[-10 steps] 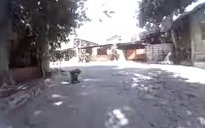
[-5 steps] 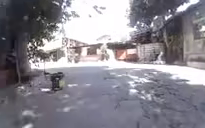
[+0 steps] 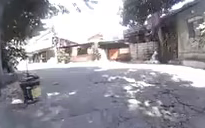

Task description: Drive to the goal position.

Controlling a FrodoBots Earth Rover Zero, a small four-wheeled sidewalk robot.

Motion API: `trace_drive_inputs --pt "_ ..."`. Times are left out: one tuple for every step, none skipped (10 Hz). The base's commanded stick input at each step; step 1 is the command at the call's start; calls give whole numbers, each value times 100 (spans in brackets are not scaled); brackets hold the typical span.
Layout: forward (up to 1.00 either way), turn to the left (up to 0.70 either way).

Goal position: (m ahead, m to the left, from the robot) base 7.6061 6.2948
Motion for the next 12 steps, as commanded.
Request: trace_drive_inputs --pt "100 0" --pt "100 0" --pt "100 0" --pt "100 21" --pt "100 40" --pt "100 40" --pt "100 40" --pt "100 32" --pt "100 16" --pt "100 4" --pt "100 0" --pt "100 0"
